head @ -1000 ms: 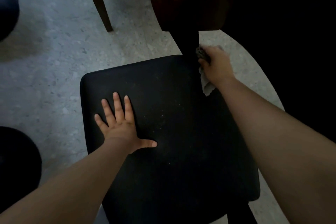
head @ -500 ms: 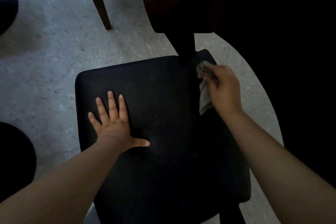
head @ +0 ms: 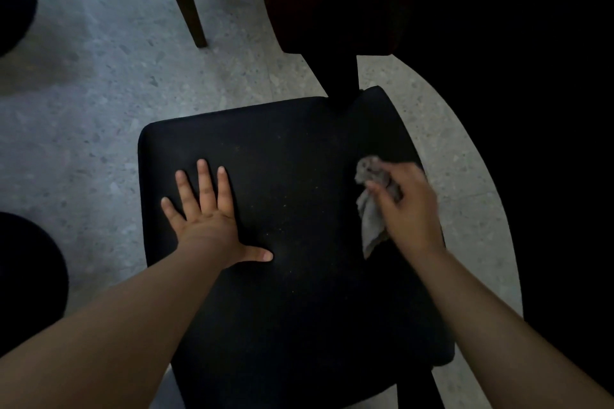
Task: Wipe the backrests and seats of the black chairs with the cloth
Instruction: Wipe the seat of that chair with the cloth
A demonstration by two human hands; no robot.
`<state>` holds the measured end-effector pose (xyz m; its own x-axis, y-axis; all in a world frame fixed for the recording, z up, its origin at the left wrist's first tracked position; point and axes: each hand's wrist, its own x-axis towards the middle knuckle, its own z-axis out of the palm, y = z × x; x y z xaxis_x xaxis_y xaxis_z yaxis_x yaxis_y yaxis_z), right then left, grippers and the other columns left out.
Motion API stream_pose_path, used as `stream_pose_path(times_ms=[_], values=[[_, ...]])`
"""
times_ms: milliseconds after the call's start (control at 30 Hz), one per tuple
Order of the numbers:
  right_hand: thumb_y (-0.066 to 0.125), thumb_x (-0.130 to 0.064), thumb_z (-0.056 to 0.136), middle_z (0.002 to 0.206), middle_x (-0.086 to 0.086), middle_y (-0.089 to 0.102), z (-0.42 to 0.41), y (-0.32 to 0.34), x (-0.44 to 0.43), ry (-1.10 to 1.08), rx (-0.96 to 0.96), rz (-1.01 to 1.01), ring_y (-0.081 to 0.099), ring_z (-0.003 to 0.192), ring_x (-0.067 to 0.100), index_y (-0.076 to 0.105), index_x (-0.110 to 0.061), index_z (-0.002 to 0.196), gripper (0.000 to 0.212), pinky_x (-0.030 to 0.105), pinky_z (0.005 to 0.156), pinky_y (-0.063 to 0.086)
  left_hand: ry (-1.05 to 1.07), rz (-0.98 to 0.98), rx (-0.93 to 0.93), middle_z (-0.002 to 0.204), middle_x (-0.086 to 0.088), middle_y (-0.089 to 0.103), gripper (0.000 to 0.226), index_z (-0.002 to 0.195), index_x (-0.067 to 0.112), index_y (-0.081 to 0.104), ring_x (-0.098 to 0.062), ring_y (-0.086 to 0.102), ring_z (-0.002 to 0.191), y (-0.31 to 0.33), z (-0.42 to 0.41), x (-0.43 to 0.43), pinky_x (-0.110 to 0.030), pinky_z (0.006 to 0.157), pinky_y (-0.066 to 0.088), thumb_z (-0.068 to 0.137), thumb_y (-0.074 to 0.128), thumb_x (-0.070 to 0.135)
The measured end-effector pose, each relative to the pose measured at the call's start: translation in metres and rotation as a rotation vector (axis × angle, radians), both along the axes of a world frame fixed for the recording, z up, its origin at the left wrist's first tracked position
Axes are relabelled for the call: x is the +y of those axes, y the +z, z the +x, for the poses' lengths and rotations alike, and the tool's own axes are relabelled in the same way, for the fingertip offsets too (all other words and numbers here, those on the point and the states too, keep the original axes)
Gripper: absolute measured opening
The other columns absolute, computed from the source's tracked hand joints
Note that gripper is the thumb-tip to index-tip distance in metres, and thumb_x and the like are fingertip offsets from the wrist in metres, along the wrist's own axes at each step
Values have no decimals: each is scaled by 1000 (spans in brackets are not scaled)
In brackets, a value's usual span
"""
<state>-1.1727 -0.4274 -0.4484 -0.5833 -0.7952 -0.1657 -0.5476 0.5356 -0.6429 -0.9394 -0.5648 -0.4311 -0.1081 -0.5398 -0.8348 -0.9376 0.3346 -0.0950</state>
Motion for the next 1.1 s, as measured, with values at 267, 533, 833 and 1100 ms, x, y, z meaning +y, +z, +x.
stream_pose_path(times_ms=[267, 533, 833, 1100], values=[[59, -20, 95, 125, 15, 51, -51, -34, -39, -148, 126, 108, 51, 114, 28, 49, -11, 139, 47, 33, 99, 41, -2, 1, 1, 130, -9, -63, 165, 132, 18, -51, -41, -48, 128, -1, 1, 1, -66, 113, -9, 40, 66, 90], [58, -14, 94, 119, -4, 55, 22, 2, 23, 36, -29, 78, 54, 103, 6, 57, -25, 130, 37, 20, 87, 42, -3, 3, -8, 132, -10, -62, 165, 133, 18, -50, -41, -48, 129, 0, 0, 0, -66, 113, -9, 41, 66, 90], [53, -15, 96, 118, 6, 51, -6, -22, -9, -157, 137, 147, 53, 104, 20, 54, -18, 131, 35, 30, 85, 45, 4, 17, -6, 130, -10, -63, 165, 132, 18, -51, -41, -49, 127, 0, 0, 0, -66, 113, -10, 41, 66, 90], [52, -10, 93, 108, 1, 50, -39, -8, -47, -128, 194, -48, 48, 97, 10, 60, -18, 125, 33, 20, 80, 35, -1, 5, 9, 130, -10, -64, 165, 132, 18, -51, -42, -49, 127, -2, 1, 0, -66, 112, -11, 40, 66, 91]])
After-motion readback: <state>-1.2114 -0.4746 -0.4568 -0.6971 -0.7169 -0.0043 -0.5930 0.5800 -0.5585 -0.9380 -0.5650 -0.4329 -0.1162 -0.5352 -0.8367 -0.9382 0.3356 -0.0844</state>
